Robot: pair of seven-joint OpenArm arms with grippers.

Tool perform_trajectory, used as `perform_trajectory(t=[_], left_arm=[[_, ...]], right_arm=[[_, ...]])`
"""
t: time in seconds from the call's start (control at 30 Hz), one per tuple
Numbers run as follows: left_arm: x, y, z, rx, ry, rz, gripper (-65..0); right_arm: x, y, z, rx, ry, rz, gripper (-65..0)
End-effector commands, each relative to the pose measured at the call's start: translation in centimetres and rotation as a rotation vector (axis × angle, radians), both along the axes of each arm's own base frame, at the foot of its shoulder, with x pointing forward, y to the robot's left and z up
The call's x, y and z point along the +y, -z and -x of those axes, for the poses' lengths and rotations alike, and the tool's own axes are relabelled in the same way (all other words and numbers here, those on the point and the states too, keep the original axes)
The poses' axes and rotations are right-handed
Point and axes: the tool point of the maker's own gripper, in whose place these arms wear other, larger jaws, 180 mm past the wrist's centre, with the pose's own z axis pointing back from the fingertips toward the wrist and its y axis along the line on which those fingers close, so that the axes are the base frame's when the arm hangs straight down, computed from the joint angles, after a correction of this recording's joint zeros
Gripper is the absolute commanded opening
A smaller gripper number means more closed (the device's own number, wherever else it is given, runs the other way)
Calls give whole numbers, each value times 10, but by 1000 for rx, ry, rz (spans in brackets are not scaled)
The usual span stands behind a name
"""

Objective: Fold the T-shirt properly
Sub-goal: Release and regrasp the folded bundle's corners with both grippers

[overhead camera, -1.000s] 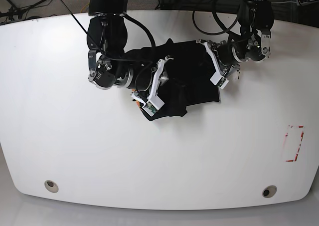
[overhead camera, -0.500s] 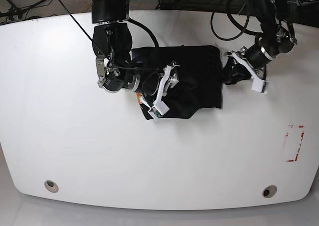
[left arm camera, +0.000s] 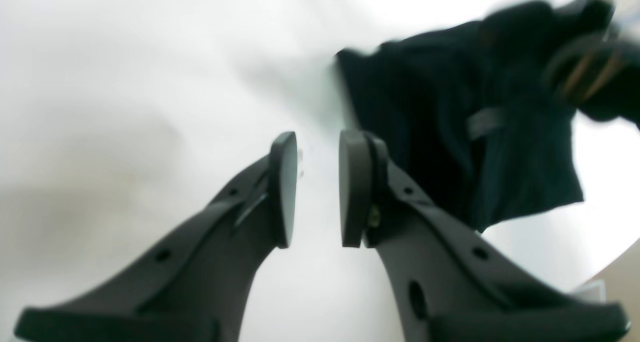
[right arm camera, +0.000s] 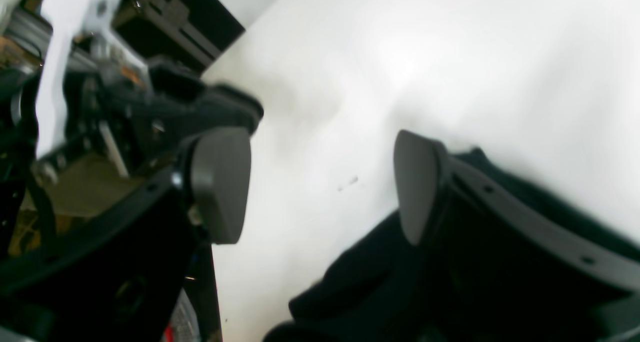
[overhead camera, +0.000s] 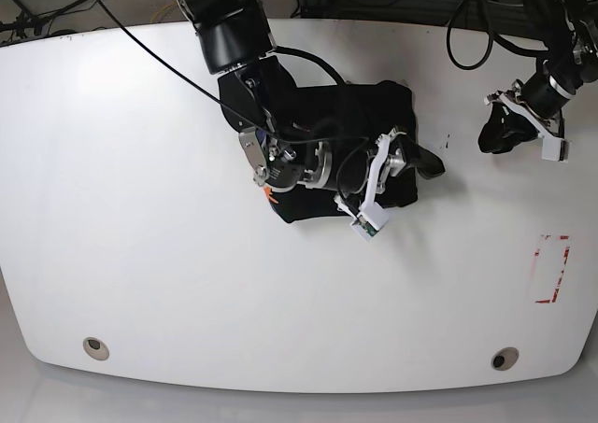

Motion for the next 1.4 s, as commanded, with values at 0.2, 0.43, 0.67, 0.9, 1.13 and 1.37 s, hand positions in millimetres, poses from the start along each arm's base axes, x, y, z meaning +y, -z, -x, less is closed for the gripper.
perform_trajectory(t=[0.2, 0.43, 0.67, 0.9, 1.13, 1.37], left_arm=[[-23, -5, -3, -1, 147, -35, -524], [-85, -21, 0, -55, 339, -74, -524], [-142, -22, 4, -83, 488, -65, -524], [-177, 4, 12, -34, 565, -116, -524], [-173, 61, 14, 118, 524, -186, -524], [-147, 98, 2, 192, 477, -195, -524]], right_arm=[[-25, -37, -16, -142, 36, -25, -219], [-92, -28, -25, -128, 131, -6, -220], [-146, -7, -33, -89, 208, 59, -317], [-163, 26, -52, 7, 252, 93, -484], [-182, 64, -74, 70, 321, 163, -484], [-189, 84, -75, 69, 274, 224, -484]])
